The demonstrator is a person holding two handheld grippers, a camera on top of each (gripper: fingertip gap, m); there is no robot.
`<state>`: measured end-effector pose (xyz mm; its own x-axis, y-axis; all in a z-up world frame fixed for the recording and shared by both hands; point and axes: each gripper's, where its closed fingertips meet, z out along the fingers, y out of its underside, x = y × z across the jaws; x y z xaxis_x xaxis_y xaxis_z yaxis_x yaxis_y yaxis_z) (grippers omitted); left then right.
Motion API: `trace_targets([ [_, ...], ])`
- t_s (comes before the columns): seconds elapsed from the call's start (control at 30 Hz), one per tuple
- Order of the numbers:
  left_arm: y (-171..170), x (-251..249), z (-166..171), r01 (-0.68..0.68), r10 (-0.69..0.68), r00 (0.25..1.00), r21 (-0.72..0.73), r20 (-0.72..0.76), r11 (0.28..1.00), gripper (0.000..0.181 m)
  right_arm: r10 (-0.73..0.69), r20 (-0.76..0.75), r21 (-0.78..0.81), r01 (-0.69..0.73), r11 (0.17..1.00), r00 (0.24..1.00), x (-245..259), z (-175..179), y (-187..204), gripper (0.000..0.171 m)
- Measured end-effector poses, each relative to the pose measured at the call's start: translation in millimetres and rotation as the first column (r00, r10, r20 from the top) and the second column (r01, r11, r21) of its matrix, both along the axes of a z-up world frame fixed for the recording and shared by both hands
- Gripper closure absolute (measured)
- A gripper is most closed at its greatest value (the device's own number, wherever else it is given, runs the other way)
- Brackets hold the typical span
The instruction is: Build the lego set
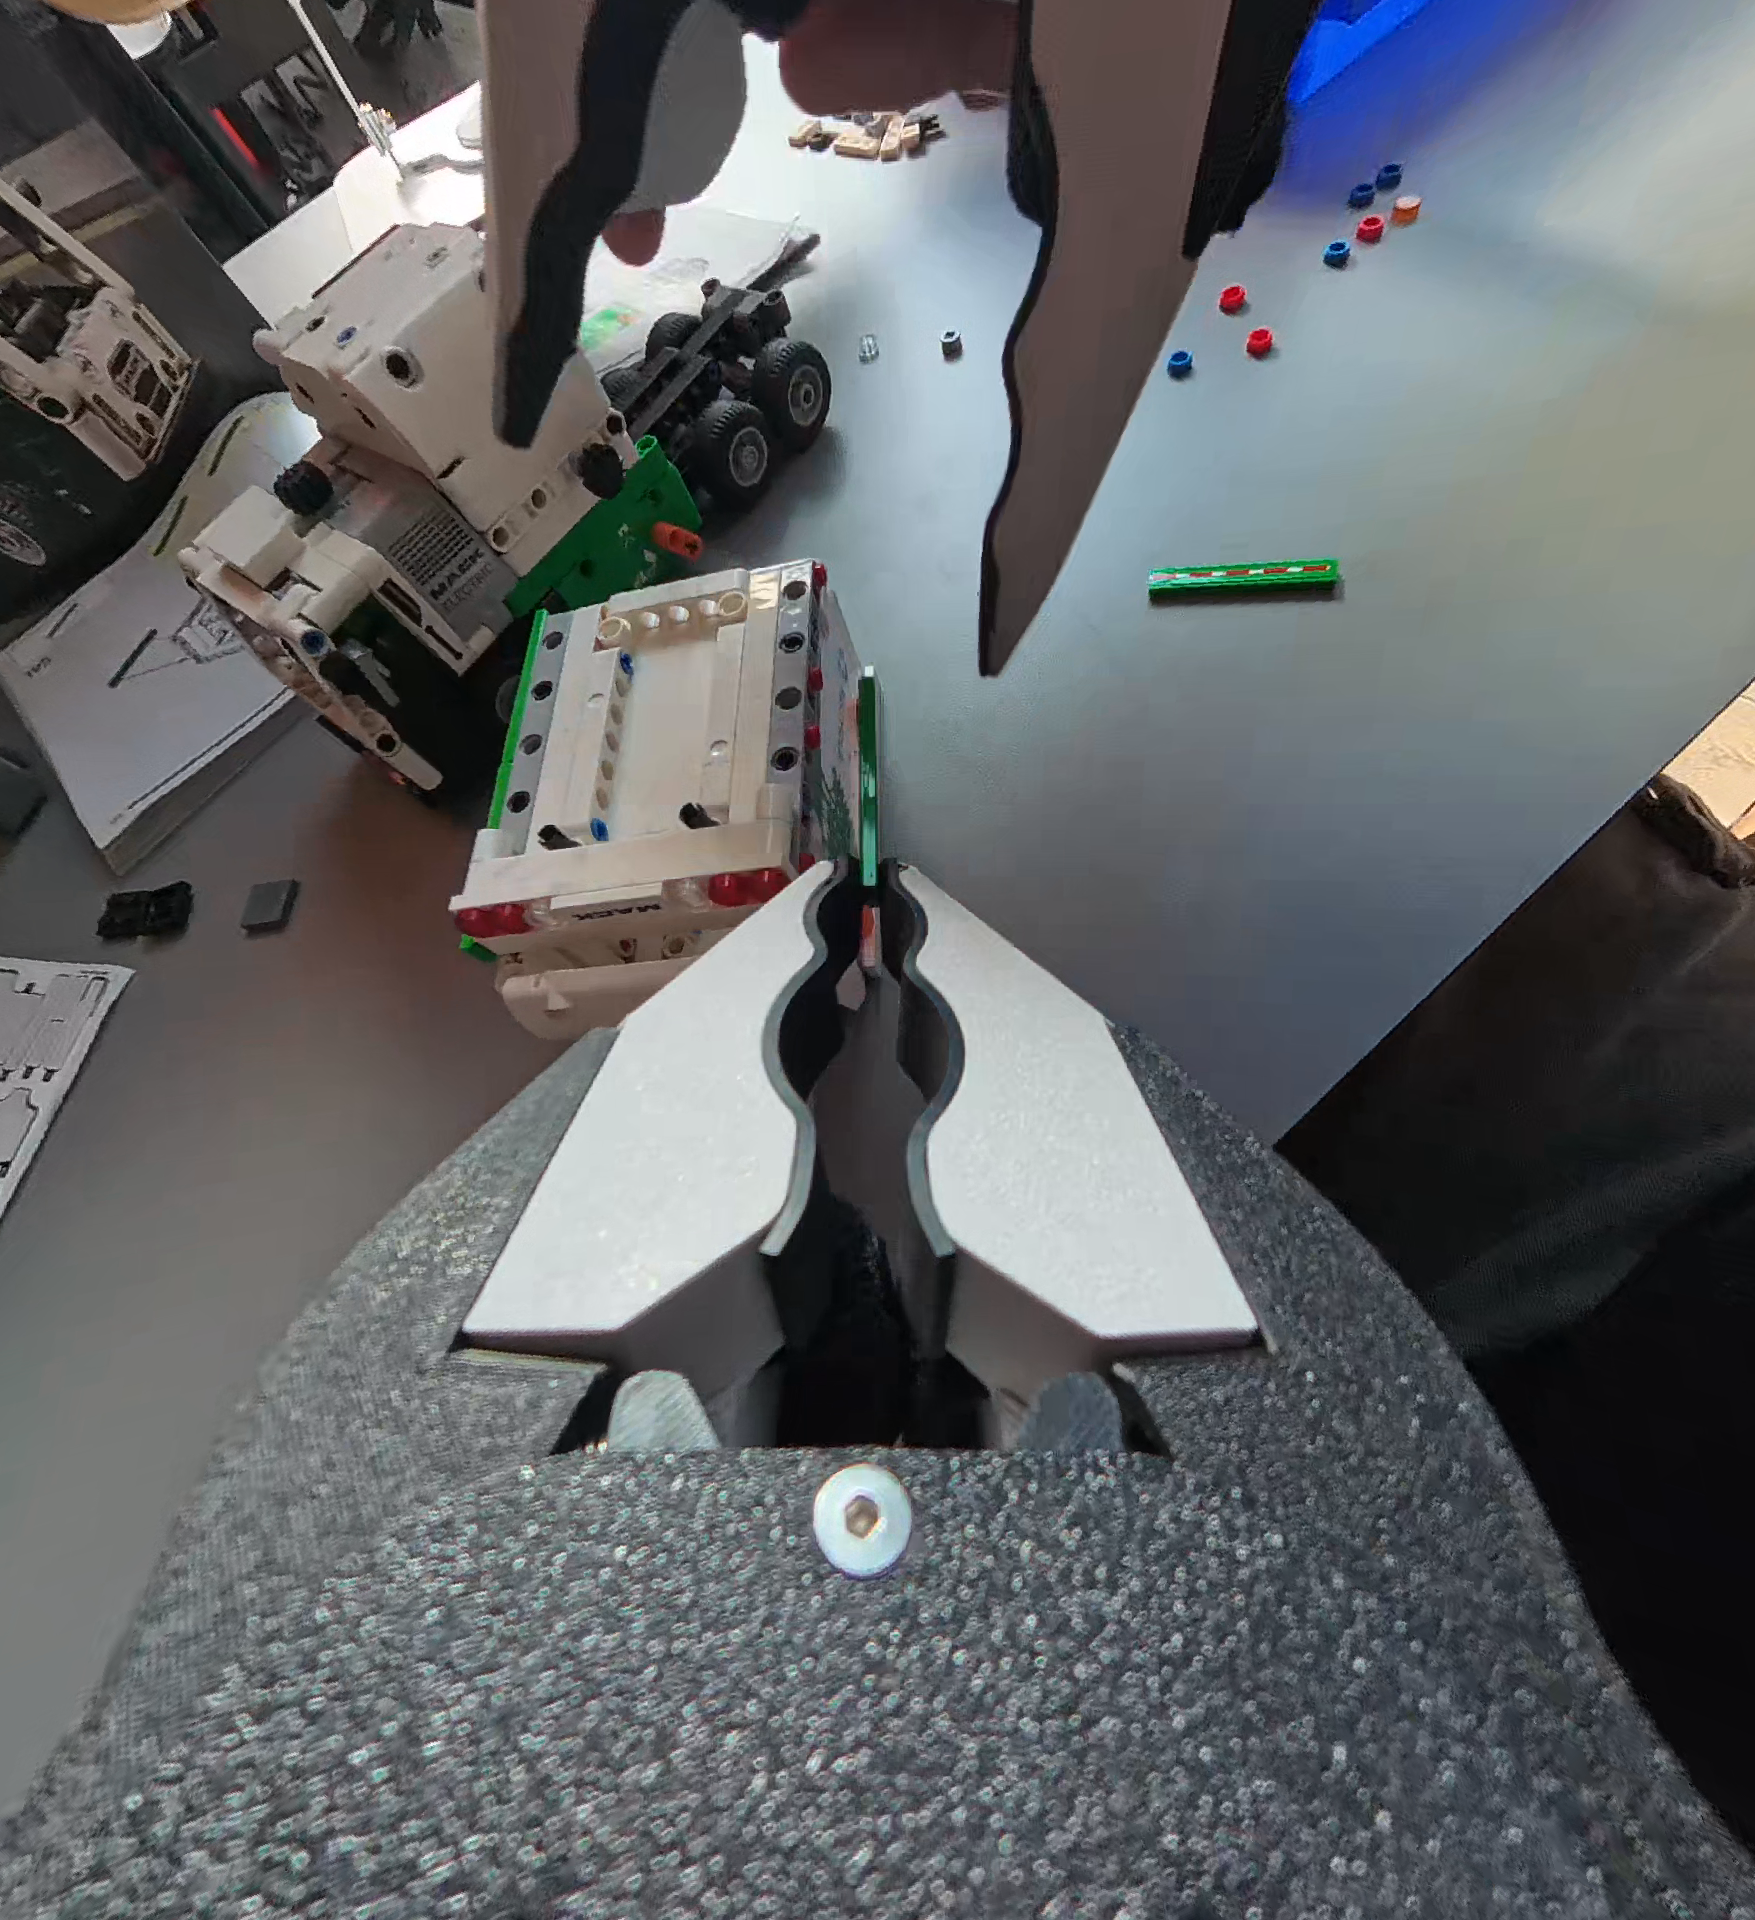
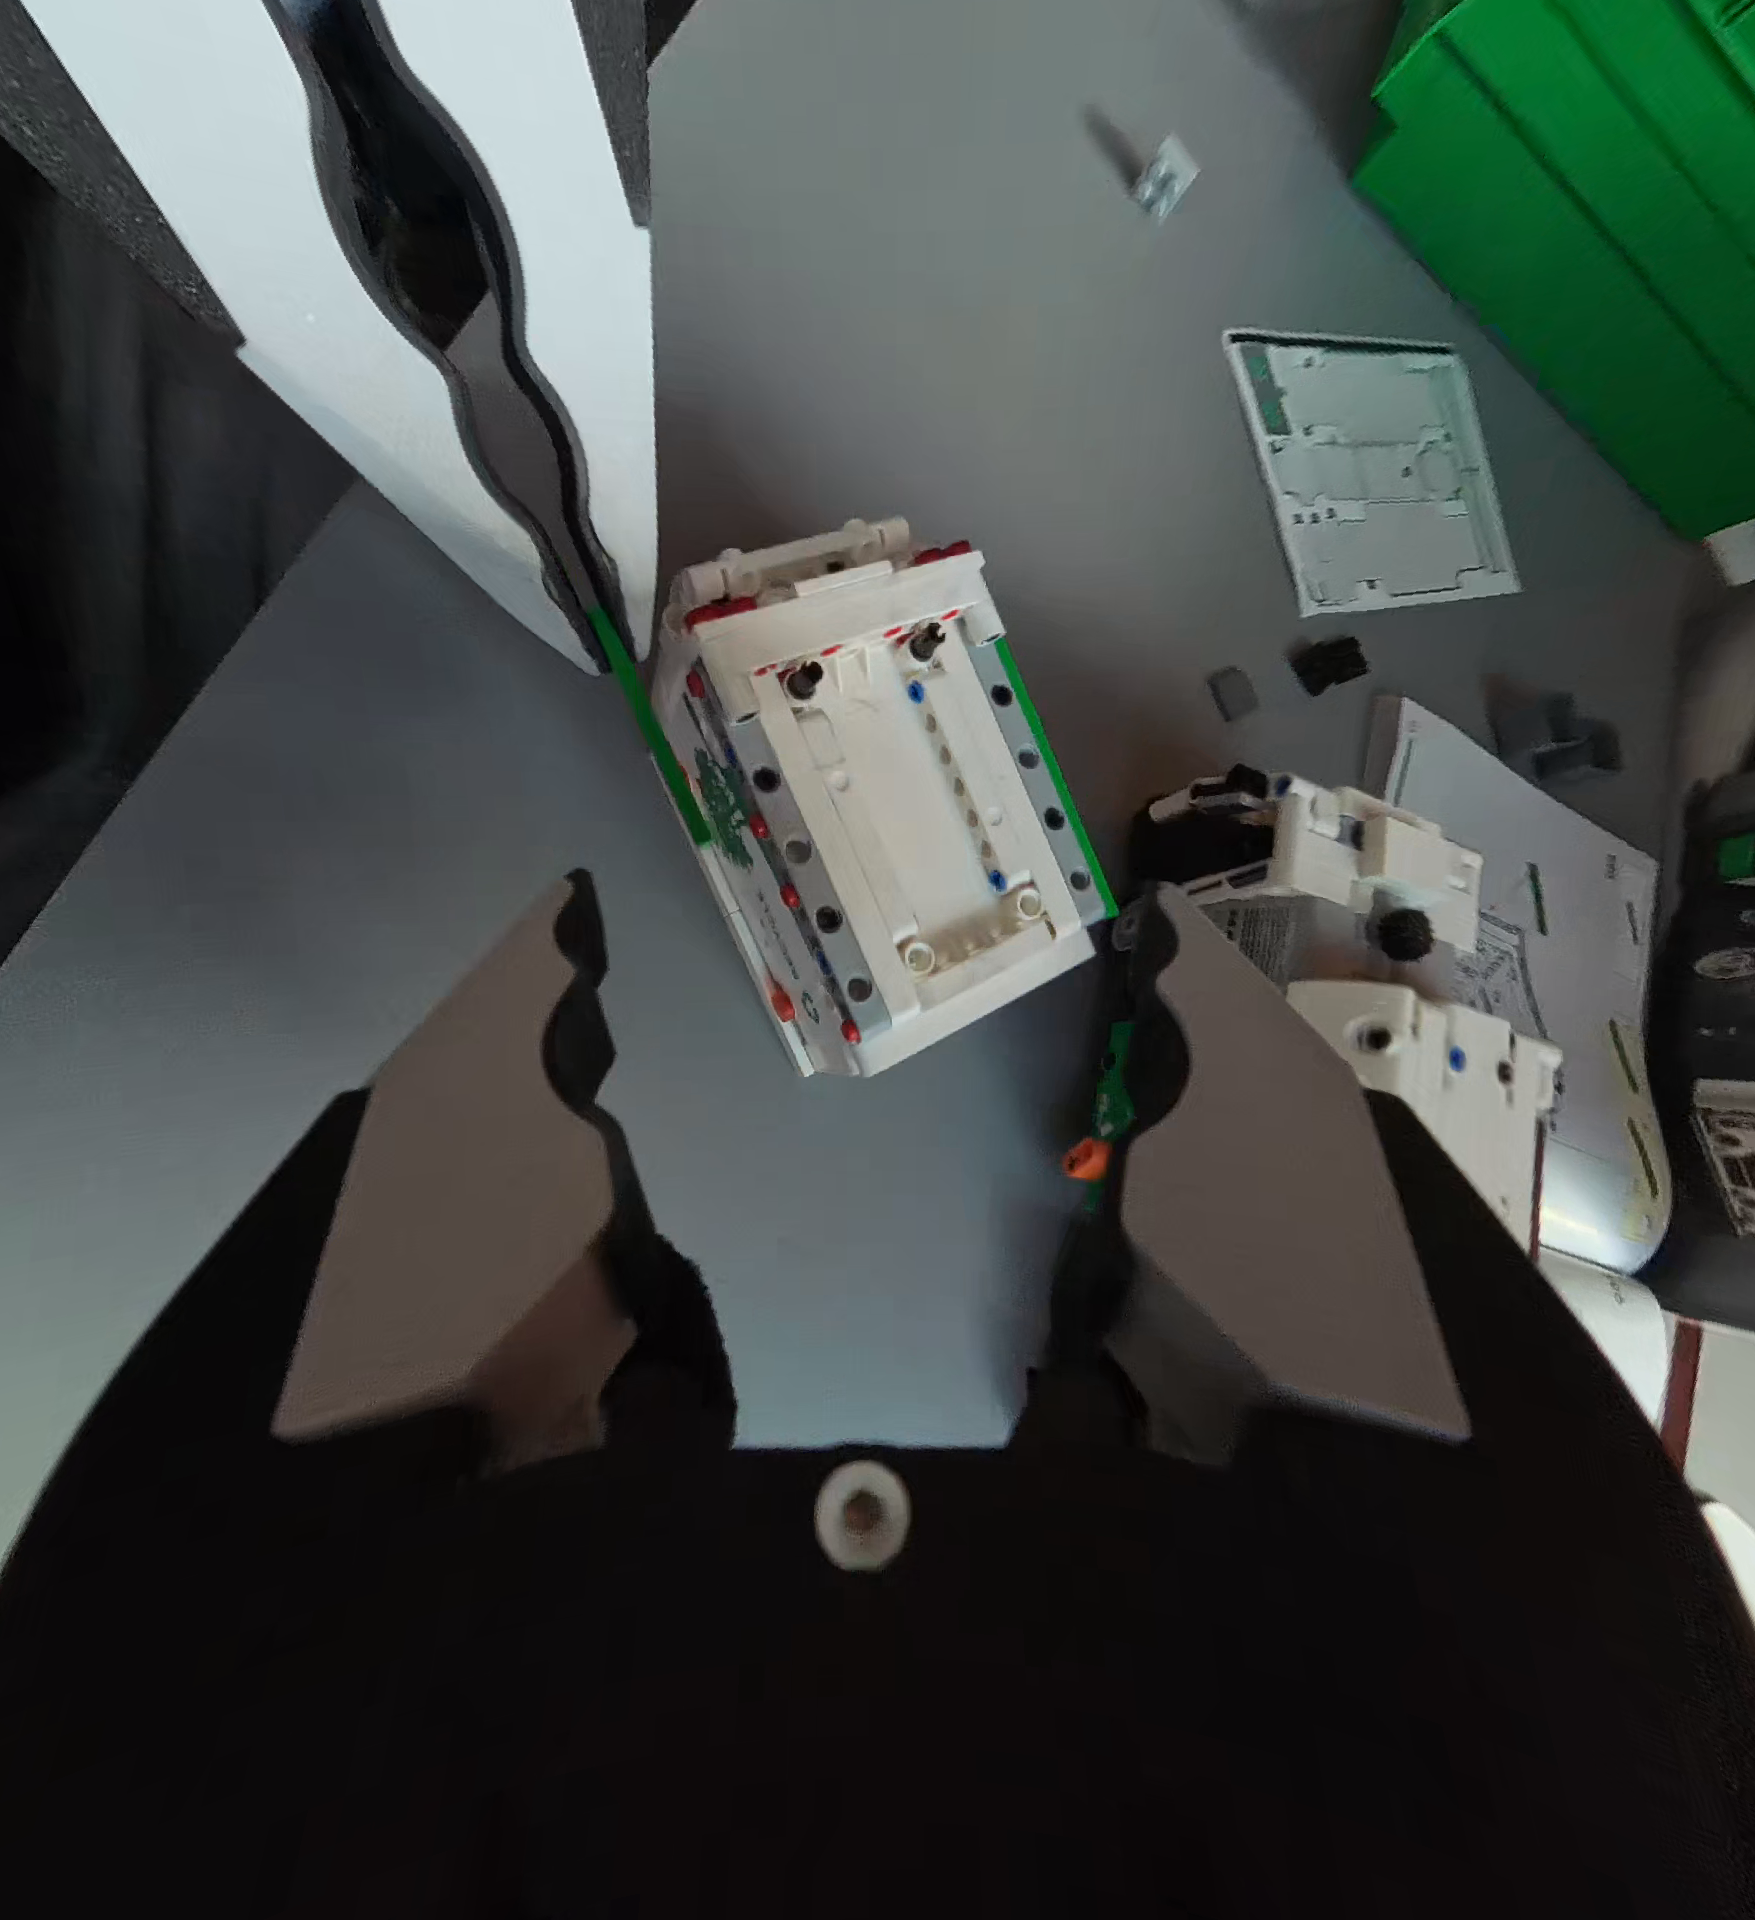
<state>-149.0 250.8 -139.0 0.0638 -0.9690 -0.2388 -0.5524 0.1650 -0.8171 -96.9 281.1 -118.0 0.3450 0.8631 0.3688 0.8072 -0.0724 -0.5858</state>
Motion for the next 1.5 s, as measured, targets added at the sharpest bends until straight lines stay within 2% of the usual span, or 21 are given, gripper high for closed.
trace_targets([
  [0.03, 1, 0, -1, -0.008, 0.008, 1.0, -0.014, -0.013, 1.0, 0.179, 0.026, 0.023, -0.045, -0.024, 0.999, 0.999, -6, -5, 3, 0.062],
  [0.13, 0, 2, -4, -0.021, 0.019, 0.999, -0.061, -0.028, 0.998, 0.179, 0.091, 0.057, -0.05, -0.088, 0.995, 0.994, -15, -14, 22, 0.064],
  [0.23, 1, 3, -2, -0.032, 0.031, 0.999, -0.081, -0.014, 0.996, 0.179, 0.112, 0.077, -0.126, -0.102, 0.987, 0.991, -10, -28, 29, 0.059],
  [0.4, -1, 12, 1, -0.018, 0.018, 1.0, -0.087, 0.002, 0.996, 0.179, 0.151, 0.073, -0.119, -0.142, 0.983, 0.986, -5, -31, 23, 0.065],
  [0.77, 8, 39, -5, -0.098, 0.094, 0.993, -0.06, -0.066, 0.993, 0.179, 0.199, 0.097, -0.141, -0.184, 0.973, 0.975, 4, -44, 30, 0.062],
  [0.93, 10, 43, -5, -0.117, 0.109, 0.99, -0.093, -0.084, 0.989, 0.179, 0.243, 0.08, -0.187, -0.225, 0.956, 0.967, 3, -48, 29, 0.072],
  [1.0, 10, 44, -5, -0.113, 0.106, 0.99, -0.08, -0.093, 0.99, 0.179, 0.253, 0.077, -0.174, -0.237, 0.956, 0.964, 3, -47, 29, 0.078],
  [1.3, 11, 44, -7, -0.122, 0.112, 0.985, -0.068, -0.133, 0.99, 0.179, 0.26, 0.123, -0.128, -0.244, 0.961, 0.958, 5, -49, 33, 0.08],
  [1.5, 12, 44, -9, -0.135, 0.137, 0.975, 0.023, -0.177, 0.991, 0.179, 0.26, 0.137, -0.12, -0.245, 0.962, 0.956, 5, -50, 33, 0.081],
])
